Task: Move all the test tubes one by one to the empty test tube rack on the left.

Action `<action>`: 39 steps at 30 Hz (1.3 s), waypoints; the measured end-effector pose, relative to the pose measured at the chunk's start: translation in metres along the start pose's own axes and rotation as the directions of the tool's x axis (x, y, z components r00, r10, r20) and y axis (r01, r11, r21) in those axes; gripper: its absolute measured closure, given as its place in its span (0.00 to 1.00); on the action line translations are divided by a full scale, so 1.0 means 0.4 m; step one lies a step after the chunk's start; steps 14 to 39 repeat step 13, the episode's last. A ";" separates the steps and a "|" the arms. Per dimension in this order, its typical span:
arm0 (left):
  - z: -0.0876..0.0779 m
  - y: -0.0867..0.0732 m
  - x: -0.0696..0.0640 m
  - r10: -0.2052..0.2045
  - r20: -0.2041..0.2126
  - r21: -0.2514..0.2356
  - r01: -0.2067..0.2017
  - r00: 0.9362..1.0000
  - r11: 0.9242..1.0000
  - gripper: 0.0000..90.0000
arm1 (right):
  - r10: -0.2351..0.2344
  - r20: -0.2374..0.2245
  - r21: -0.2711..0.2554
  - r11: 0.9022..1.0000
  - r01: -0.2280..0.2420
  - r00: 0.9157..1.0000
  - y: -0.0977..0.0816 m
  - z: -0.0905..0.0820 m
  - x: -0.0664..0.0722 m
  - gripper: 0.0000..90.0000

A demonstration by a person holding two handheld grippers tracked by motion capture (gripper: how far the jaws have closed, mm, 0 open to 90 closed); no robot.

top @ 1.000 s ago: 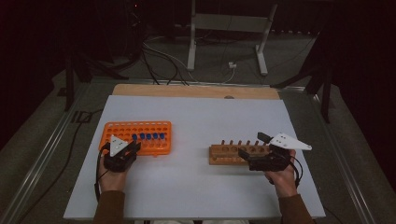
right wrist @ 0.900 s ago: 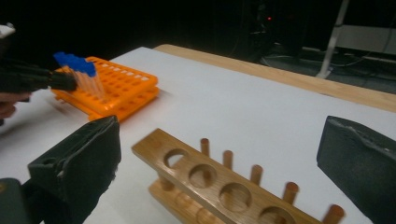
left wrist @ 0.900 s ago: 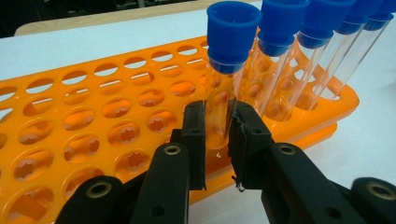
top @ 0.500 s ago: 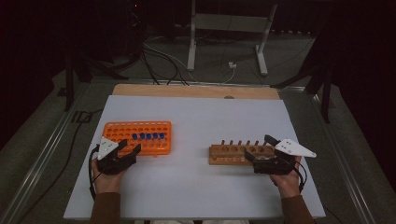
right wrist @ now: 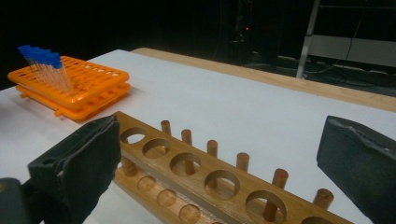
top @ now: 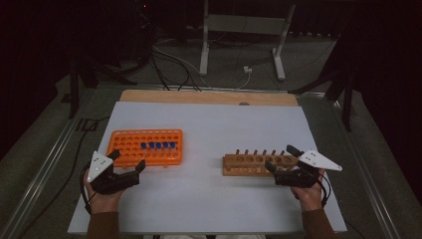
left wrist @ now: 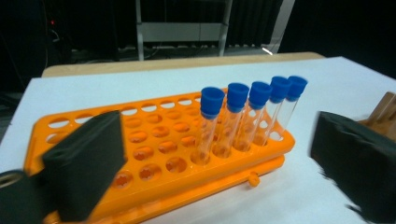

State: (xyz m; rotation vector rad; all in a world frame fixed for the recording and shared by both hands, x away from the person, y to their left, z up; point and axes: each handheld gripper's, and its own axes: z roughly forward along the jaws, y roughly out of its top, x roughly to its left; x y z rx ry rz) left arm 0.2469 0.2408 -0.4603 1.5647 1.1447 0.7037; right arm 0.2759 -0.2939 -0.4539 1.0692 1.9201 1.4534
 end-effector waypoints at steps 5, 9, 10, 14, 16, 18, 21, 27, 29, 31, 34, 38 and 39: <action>-0.031 0.014 -0.011 0.007 0.013 -0.048 -0.006 1.000 0.999 0.01 | 0.011 0.020 -0.009 1.000 -0.011 1.000 -0.006 -0.004 -0.010 0.00; -0.037 0.013 -0.013 0.012 0.004 -0.046 -0.012 1.000 0.999 0.01 | 0.011 0.025 -0.010 1.000 -0.010 1.000 -0.010 -0.005 -0.013 0.00; -0.035 0.012 -0.012 0.011 0.001 -0.041 -0.011 1.000 0.999 0.01 | 0.010 0.028 -0.008 1.000 -0.010 1.000 -0.010 -0.004 -0.012 0.00; -0.031 0.011 -0.012 0.010 0.002 -0.036 -0.010 1.000 0.999 0.01 | 0.008 0.031 -0.012 1.000 -0.008 0.999 -0.010 -0.003 -0.011 0.00; -0.031 0.011 -0.012 0.010 0.002 -0.036 -0.010 1.000 0.999 0.01 | 0.008 0.031 -0.012 1.000 -0.008 0.999 -0.010 -0.003 -0.011 0.00; -0.031 0.011 -0.012 0.010 0.002 -0.036 -0.010 1.000 0.999 0.01 | 0.008 0.031 -0.012 1.000 -0.008 0.999 -0.010 -0.003 -0.011 0.00; -0.031 0.011 -0.012 0.010 0.002 -0.036 -0.010 1.000 0.999 0.01 | 0.008 0.031 -0.012 1.000 -0.008 0.999 -0.010 -0.003 -0.011 0.00; -0.031 0.011 -0.012 0.010 0.002 -0.036 -0.010 1.000 0.999 0.01 | 0.008 0.031 -0.012 1.000 -0.008 0.999 -0.010 -0.003 -0.011 0.00; -0.031 0.011 -0.012 0.010 0.002 -0.036 -0.010 1.000 0.999 0.01 | 0.008 0.031 -0.012 1.000 -0.008 0.999 -0.010 -0.003 -0.011 0.00; -0.031 0.011 -0.012 0.010 0.002 -0.036 -0.010 1.000 0.999 0.01 | 0.008 0.031 -0.012 1.000 -0.008 0.999 -0.010 -0.003 -0.011 0.00; -0.031 0.011 -0.012 0.010 0.002 -0.036 -0.010 1.000 0.999 0.01 | 0.008 0.031 -0.012 1.000 -0.008 0.999 -0.010 -0.003 -0.011 0.00; -0.031 0.011 -0.012 0.010 0.002 -0.036 -0.010 1.000 0.999 0.01 | 0.008 0.031 -0.012 1.000 -0.008 0.999 -0.010 -0.003 -0.011 0.00; -0.031 0.011 -0.012 0.010 0.002 -0.036 -0.010 1.000 0.999 0.01 | 0.008 0.031 -0.012 1.000 -0.008 0.999 -0.010 -0.003 -0.011 0.00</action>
